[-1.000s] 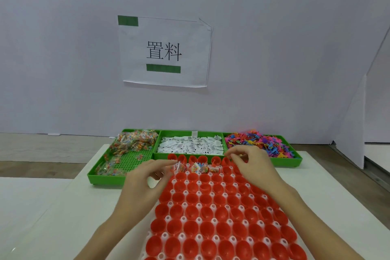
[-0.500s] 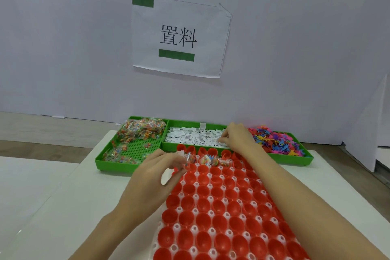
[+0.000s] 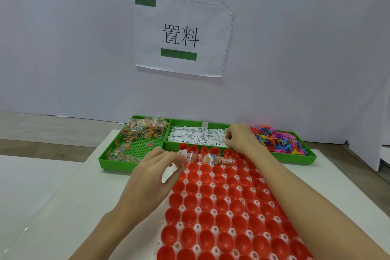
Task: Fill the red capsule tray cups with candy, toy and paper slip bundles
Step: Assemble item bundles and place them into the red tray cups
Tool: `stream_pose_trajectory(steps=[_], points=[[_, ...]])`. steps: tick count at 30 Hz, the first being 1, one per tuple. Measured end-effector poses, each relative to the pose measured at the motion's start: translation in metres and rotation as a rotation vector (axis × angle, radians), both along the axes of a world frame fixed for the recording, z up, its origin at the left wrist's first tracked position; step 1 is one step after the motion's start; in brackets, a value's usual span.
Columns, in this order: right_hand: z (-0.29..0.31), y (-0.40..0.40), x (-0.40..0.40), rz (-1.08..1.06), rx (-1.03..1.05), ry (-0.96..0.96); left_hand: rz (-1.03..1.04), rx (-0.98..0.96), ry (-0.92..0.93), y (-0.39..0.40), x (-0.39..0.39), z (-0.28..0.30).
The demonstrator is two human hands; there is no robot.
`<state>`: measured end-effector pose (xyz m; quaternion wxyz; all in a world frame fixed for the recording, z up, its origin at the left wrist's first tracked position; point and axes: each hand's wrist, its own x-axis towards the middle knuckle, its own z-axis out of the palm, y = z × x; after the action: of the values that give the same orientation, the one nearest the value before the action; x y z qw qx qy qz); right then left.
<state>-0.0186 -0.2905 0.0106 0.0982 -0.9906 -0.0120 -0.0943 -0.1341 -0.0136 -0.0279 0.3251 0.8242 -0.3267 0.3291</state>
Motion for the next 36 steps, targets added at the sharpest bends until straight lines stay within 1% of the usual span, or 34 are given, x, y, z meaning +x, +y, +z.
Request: stream_pose_trajectory(steps=[4, 8, 12, 16, 19, 22, 23, 25, 28, 32, 36], points=[[0.0, -0.009, -0.003, 0.015, 0.124, -0.118, 0.002, -0.039, 0.019, -0.001, -0.001, 0.001], [0.011, -0.021, -0.011, -0.003, 0.418, -0.253, 0.006, -0.08, 0.027, -0.005, -0.005, 0.003], [0.026, -0.035, -0.03, -0.035, 0.609, -0.35, 0.015, -0.1, 0.044, -0.008, -0.009, 0.006], [0.031, -0.041, -0.076, -0.022, 0.836, -0.36, -0.039, -0.21, 0.096, -0.017, -0.019, 0.016], [0.026, -0.039, -0.128, 0.037, 0.926, -0.341, -0.11, -0.287, 0.127, -0.028, -0.03, 0.024], [0.019, -0.029, -0.177, 0.056, 1.033, -0.305, -0.197, -0.341, 0.237, -0.039, -0.044, 0.03], [0.016, -0.023, -0.188, 0.071, 1.047, -0.283, -0.228, -0.354, 0.292, -0.043, -0.048, 0.031], [0.011, -0.011, -0.2, 0.125, 1.012, -0.243, -0.283, -0.376, 0.415, -0.05, -0.056, 0.032], [0.008, 0.005, -0.206, 0.205, 0.931, -0.219, -0.329, -0.387, 0.513, -0.058, -0.064, 0.032], [0.005, 0.013, -0.212, 0.335, 0.886, -0.163, -0.319, -0.388, 0.54, -0.059, -0.067, 0.031], [0.002, 0.016, -0.214, 0.368, 0.892, -0.165, -0.261, -0.421, 0.527, -0.059, -0.065, 0.03]])
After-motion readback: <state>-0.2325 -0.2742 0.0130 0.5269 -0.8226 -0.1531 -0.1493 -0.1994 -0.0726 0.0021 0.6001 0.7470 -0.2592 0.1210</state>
